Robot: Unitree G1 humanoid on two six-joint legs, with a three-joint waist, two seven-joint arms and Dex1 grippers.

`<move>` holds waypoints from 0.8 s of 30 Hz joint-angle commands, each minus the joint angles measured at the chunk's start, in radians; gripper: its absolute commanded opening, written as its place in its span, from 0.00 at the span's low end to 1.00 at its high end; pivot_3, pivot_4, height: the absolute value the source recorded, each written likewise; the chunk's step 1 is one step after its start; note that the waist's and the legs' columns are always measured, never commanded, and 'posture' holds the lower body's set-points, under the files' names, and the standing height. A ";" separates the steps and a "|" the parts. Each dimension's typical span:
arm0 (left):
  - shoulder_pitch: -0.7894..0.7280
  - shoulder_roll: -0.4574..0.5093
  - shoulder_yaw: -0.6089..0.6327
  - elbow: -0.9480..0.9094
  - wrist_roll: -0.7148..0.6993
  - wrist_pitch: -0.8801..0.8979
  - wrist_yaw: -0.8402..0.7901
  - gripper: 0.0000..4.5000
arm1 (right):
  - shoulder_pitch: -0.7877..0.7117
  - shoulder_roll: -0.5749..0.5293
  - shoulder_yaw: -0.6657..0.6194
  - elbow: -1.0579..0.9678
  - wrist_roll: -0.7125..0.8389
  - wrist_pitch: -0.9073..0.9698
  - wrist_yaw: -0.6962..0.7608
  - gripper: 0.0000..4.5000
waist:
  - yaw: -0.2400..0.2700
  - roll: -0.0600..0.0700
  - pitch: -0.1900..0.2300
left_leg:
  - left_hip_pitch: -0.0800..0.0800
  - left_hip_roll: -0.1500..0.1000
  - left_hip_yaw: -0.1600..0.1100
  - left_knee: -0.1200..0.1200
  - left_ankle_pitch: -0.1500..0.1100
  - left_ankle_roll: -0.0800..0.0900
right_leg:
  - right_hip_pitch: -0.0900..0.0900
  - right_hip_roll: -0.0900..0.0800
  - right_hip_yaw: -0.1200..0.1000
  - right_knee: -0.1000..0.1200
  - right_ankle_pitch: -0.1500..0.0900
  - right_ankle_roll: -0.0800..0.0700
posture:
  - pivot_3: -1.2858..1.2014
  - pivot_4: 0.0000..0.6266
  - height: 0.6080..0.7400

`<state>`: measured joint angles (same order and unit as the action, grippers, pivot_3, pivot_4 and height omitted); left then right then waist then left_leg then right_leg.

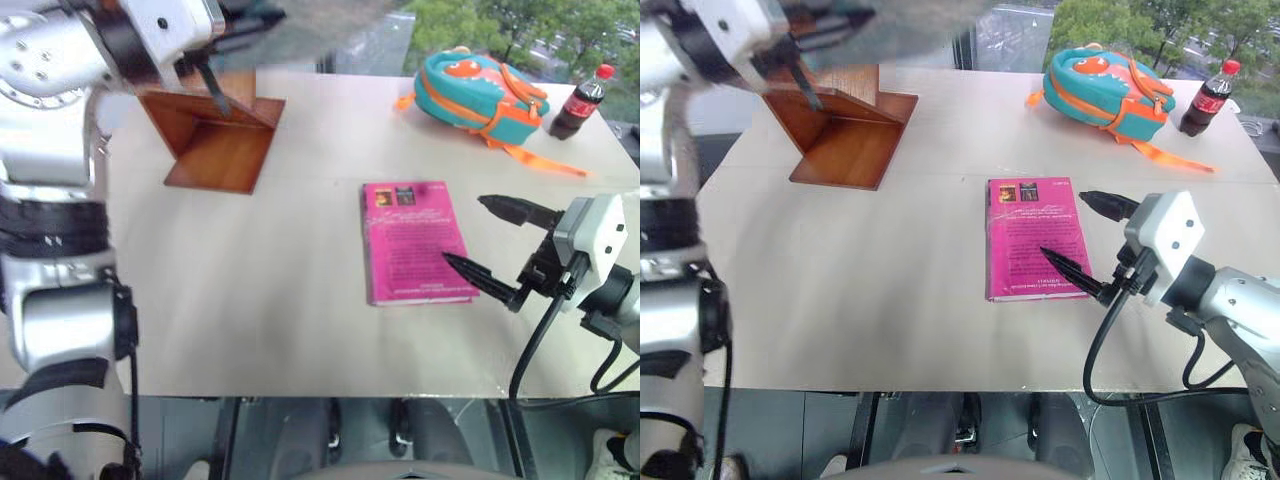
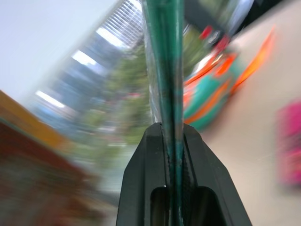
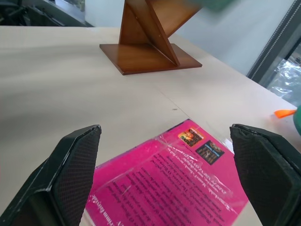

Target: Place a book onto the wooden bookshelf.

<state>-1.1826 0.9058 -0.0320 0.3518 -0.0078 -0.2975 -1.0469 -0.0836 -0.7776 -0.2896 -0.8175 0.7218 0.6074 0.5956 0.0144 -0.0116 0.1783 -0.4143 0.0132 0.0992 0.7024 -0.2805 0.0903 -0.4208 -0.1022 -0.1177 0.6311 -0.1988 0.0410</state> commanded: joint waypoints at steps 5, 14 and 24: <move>-0.212 0.169 -0.192 0.473 0.354 -0.302 -0.002 0.01 | -0.067 0.016 0.046 0.026 -0.037 -0.056 0.005 1.00 | 0.000 -0.002 0.001 | -0.003 0.001 0.001 -0.001 0.000 0.000 | -0.002 0.002 -0.001 -0.002 -0.002 0.004 | 0.52 0.24 1.00; -0.386 0.165 -0.347 0.781 0.601 -0.263 0.150 0.01 | -0.280 0.050 0.077 0.069 -0.059 -0.084 -0.039 1.00 | -0.009 -0.005 0.003 | -0.015 0.000 0.003 0.001 -0.002 0.003 | -0.014 0.001 0.001 0.000 -0.002 0.006 | 0.52 0.24 1.00; -0.420 0.157 -0.329 0.865 0.571 -0.272 0.118 0.36 | -0.383 0.137 0.145 0.084 -0.101 -0.101 -0.100 1.00 | -0.026 -0.005 0.003 | -0.014 0.002 0.009 0.005 -0.001 0.003 | -0.021 0.000 0.008 0.012 -0.003 0.006 | 0.52 0.24 1.00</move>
<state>-1.5727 1.0332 -0.3928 1.2143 0.5854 -0.5749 -0.9116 -0.4513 -0.6471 -0.1436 -0.7266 0.6342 0.5361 0.5087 -0.0118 -0.0169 0.1811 -0.4292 0.0153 0.1084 0.7075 -0.2815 0.0934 -0.4424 -0.1017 -0.1096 0.6434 -0.2018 0.0470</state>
